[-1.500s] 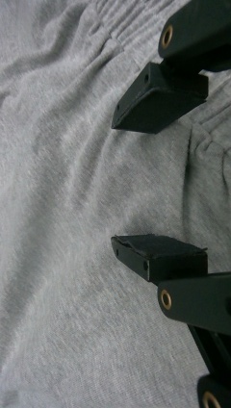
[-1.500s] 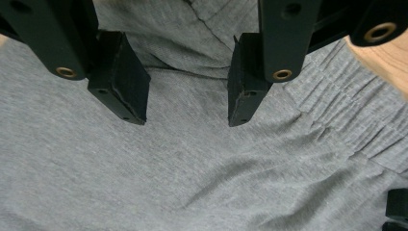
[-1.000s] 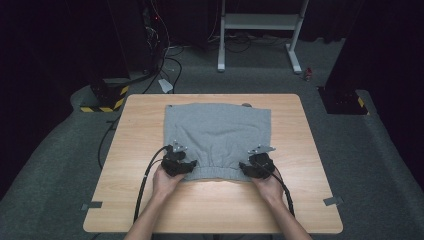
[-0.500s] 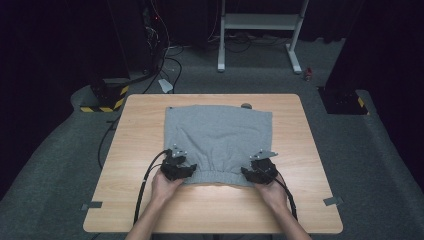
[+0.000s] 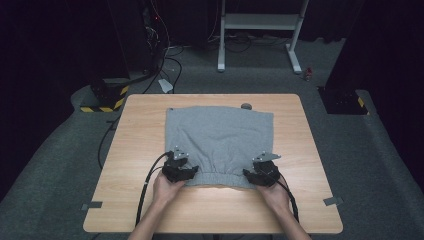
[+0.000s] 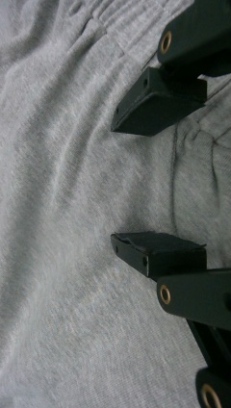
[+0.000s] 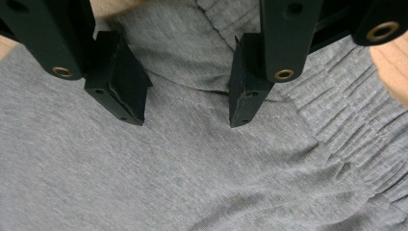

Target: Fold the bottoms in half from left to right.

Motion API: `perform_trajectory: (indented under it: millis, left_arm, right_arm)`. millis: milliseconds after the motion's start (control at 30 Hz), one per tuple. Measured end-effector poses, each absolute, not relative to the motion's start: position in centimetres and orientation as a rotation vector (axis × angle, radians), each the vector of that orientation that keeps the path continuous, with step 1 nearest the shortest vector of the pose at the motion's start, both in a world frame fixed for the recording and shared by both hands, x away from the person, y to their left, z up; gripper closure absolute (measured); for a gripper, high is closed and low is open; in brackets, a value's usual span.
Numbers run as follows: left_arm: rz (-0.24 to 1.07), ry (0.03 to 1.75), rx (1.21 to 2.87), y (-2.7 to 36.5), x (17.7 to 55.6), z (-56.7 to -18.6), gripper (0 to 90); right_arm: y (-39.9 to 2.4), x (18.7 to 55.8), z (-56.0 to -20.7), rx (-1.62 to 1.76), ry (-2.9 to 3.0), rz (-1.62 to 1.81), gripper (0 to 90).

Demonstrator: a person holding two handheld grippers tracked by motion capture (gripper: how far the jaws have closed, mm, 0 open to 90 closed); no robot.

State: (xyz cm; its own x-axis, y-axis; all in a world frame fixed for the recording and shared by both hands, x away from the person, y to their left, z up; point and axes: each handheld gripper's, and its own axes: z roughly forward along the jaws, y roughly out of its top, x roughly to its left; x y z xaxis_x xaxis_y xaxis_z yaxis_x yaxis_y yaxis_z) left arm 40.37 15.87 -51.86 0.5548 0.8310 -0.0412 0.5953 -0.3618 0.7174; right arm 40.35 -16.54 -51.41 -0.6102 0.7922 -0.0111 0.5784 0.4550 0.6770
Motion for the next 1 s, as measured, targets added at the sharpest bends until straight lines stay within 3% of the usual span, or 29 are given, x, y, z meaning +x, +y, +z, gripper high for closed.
perform_trajectory:
  millis: [1000]
  left_arm:
    - [0.381,1.065,2.129,11.9,39.0,-51.7,40.9]
  right_arm:
    - [-20.5,37.6,-51.4,1.203,2.352,0.923,48.2]
